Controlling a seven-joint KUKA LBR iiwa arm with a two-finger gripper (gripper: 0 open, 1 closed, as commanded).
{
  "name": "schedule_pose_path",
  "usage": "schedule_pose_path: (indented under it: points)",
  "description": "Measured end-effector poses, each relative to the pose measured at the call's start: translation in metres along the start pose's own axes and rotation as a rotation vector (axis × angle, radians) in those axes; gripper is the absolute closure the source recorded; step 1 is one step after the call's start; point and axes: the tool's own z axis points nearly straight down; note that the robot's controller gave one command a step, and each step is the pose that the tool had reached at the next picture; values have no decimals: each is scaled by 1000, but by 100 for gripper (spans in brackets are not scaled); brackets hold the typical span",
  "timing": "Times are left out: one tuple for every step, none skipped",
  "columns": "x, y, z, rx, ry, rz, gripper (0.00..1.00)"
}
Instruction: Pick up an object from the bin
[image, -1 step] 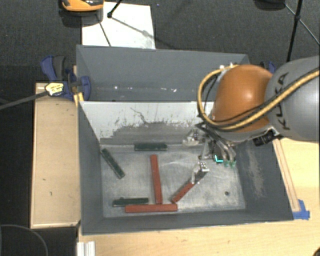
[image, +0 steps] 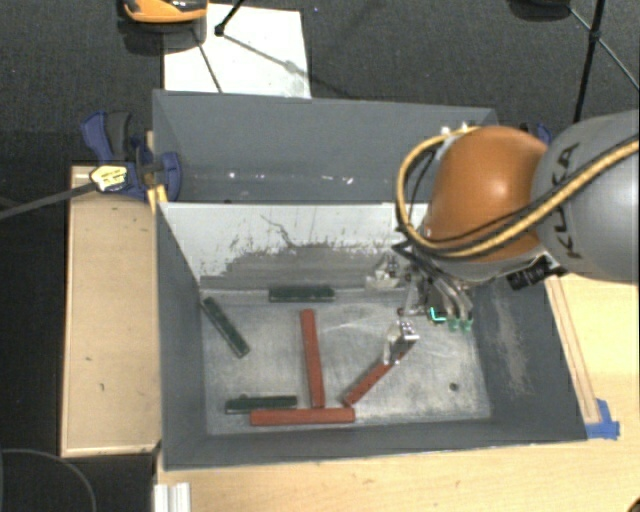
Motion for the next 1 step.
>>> schedule_pose_path:
  points:
    - [-5,-3,28,0,-7,-55,0]
